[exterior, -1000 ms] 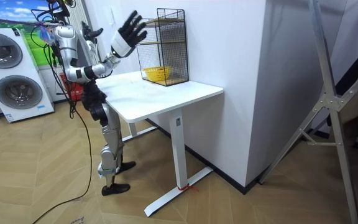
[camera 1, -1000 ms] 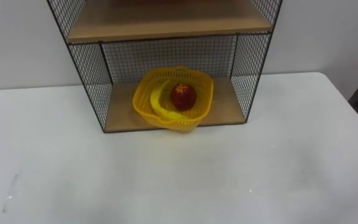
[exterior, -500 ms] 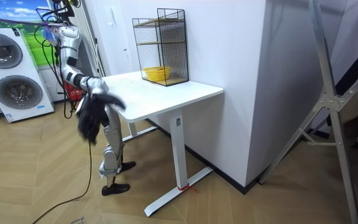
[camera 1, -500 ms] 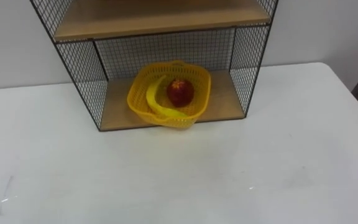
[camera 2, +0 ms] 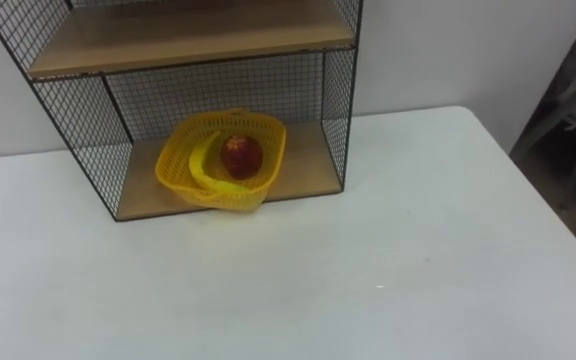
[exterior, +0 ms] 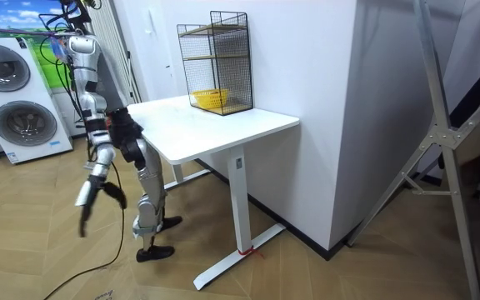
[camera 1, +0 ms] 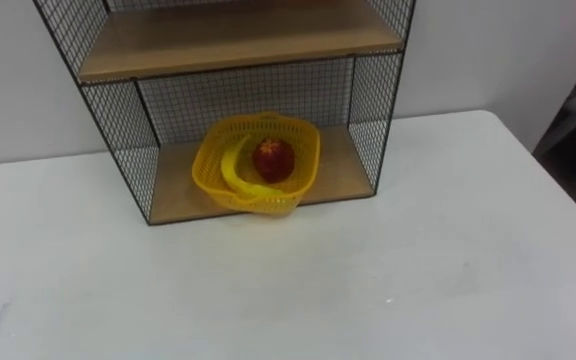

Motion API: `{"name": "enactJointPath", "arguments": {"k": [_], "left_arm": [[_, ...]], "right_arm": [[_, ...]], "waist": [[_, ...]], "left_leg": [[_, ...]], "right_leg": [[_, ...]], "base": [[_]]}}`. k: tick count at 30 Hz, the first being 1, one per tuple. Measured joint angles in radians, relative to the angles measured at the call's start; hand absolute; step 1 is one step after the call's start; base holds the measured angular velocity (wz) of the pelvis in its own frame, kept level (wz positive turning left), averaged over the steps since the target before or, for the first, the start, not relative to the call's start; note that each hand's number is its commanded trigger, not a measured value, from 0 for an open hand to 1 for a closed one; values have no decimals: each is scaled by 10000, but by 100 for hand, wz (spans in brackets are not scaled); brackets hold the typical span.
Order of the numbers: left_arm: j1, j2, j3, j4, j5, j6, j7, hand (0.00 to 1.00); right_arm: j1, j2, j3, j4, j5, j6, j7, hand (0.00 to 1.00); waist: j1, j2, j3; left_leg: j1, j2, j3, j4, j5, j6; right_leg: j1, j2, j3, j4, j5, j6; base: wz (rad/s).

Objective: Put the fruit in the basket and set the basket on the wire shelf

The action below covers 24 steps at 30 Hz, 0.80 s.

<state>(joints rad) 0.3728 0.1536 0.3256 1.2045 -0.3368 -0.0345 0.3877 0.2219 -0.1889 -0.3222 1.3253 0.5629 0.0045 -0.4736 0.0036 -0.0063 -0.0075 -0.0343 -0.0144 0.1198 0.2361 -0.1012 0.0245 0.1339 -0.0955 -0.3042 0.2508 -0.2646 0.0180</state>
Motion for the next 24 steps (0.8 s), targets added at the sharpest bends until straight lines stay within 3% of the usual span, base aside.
{"name": "enactJointPath", "arguments": {"k": [3, 6, 7, 9, 11, 15, 24], "left_arm": [[-770, -7, -809, -16, 1275, 643, -957, 0], [-1452, 56, -1534, -48, 1965, 953, -1534, 0], [-1531, 56, -1739, -126, 2106, 972, -1656, 0], [-1690, 58, -2209, -151, 2415, 1250, -2167, 0], [-1740, 75, -2466, -156, 2447, 1426, -2480, 0], [-1777, 2, -2515, -274, 2401, 1534, -2902, 0], [-1843, -137, -2496, -266, 2106, 1578, -2911, 0]], "right_arm": [[-637, -13, 1360, 5, -1966, 373, 1213, 0], [-1086, -15, 2141, -233, -3172, 627, 2141, 0], [-1120, -5, 2249, -315, -3329, 645, 2296, 0], [-1144, 16, 2574, -659, -3422, 672, 2827, 0], [-1121, 24, 2823, -858, -3422, 745, 3152, 0], [-1138, 201, 3023, -771, -3392, 738, 3688, 0], [-1109, 287, 3025, -381, -3281, 821, 4049, 0]], "waist": [[34, -49, 12], [25, -57, 31], [25, -57, 40], [43, -59, 142], [42, -45, 158], [52, -48, 151], [34, -89, 143]], "left_leg": [[77, 22, 23, -38, 15, -15], [-64, 10, -15, 12, 24, -3], [-83, 15, -22, 10, 25, -2], [-128, 17, -110, 10, 39, 1], [-155, 22, -116, 10, 44, -4], [-183, 41, -112, 14, 58, -20], [-94, 37, -126, -18, 62, -24]], "right_leg": [[130, 114, 142, -247, 129, 9], [143, 236, 87, -488, 265, -26], [144, 277, 85, -543, 306, -52], [192, 275, 24, -692, 370, -71], [167, 280, 8, -699, 355, -68], [130, 300, 24, -698, 338, -84], [219, 301, 42, -694, 316, -90]], "base": [[-4], [3], [5], [9], [2], [0], [0]]}}
